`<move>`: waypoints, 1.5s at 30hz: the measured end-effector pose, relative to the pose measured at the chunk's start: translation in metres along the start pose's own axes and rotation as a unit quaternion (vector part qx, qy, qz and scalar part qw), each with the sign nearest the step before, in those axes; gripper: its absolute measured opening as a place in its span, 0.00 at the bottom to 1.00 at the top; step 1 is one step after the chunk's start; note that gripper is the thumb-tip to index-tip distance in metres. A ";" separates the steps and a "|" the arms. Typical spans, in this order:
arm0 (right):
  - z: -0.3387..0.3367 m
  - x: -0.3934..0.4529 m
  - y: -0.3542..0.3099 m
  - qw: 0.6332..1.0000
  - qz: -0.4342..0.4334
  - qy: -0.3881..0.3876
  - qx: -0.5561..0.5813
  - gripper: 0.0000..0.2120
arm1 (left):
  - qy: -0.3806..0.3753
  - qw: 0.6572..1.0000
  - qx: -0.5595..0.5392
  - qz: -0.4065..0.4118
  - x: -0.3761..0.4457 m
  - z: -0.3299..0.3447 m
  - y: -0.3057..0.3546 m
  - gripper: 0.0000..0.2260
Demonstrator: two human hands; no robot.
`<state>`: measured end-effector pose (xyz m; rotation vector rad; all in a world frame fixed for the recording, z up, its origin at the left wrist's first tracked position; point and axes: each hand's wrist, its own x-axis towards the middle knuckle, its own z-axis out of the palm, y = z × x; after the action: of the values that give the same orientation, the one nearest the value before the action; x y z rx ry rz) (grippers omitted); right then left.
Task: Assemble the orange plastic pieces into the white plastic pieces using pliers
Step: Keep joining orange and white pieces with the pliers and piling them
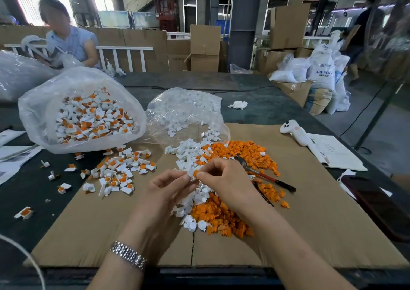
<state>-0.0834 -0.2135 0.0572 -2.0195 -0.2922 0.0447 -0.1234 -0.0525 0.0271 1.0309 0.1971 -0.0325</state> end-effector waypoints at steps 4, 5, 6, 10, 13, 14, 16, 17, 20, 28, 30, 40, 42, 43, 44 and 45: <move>0.006 -0.002 0.001 1.000 -0.010 0.007 -0.029 0.04 | 0.012 1.000 -0.024 0.011 0.001 0.001 0.001 0.06; 0.008 -0.001 0.001 0.999 -0.005 0.013 -0.032 0.04 | 0.011 0.999 -0.017 0.025 0.001 0.002 0.000 0.07; 0.009 -0.001 0.001 0.999 0.000 0.019 -0.032 0.05 | 0.012 0.999 -0.002 0.041 0.000 0.003 -0.002 0.08; 0.004 -0.002 -0.001 1.000 -0.012 -0.002 -0.017 0.04 | 0.021 0.998 -0.011 0.056 0.001 0.001 -0.004 0.09; -0.008 -0.005 -0.001 0.998 -0.042 -0.047 -0.009 0.08 | 0.002 0.998 -0.043 0.043 0.003 -0.001 0.000 0.08; -0.011 -0.006 0.000 0.997 -0.054 -0.051 -0.005 0.10 | -0.003 0.998 -0.044 0.041 0.003 -0.002 0.001 0.08; -0.012 -0.008 0.001 0.996 -0.077 -0.053 -0.001 0.13 | -0.007 0.998 -0.048 0.035 0.003 -0.001 0.001 0.08; -0.011 -0.008 0.000 0.995 -0.088 -0.050 -0.009 0.13 | -0.007 0.998 -0.052 0.032 0.002 0.000 0.000 0.08; -0.006 -0.010 0.001 0.991 -0.121 -0.022 -0.049 0.09 | -0.007 0.998 -0.056 0.021 -0.001 0.001 -0.002 0.08; 0.000 -0.010 -0.002 0.967 -0.194 0.012 -0.163 0.10 | -0.004 0.999 -0.029 0.025 0.001 -0.002 0.001 0.03; 0.000 -0.010 -0.003 0.963 -0.199 0.013 -0.179 0.10 | 0.002 1.000 -0.014 0.016 0.003 -0.003 0.003 0.05; 0.001 -0.011 0.001 0.955 -0.205 0.019 -0.212 0.09 | 0.006 0.998 0.061 0.013 0.006 -0.004 0.005 0.09; 0.001 -0.012 0.000 0.955 -0.205 0.020 -0.211 0.09 | 0.007 0.998 0.064 0.019 0.006 -0.004 0.005 0.11; 0.001 -0.012 0.000 0.955 -0.205 0.023 -0.212 0.10 | 0.009 0.998 0.060 0.021 0.006 -0.004 0.004 0.13; 0.001 -0.012 -0.001 0.955 -0.205 0.025 -0.212 0.10 | 0.011 0.998 0.056 0.024 0.006 -0.005 0.002 0.15; 0.001 -0.012 -0.001 0.955 -0.205 0.025 -0.211 0.10 | 0.014 0.998 0.052 0.025 0.007 -0.006 0.001 0.16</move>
<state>-0.0949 -0.2151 0.0565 -2.3344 -0.7349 -0.3569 -0.1173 -0.0468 0.0238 1.1394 0.1962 0.0167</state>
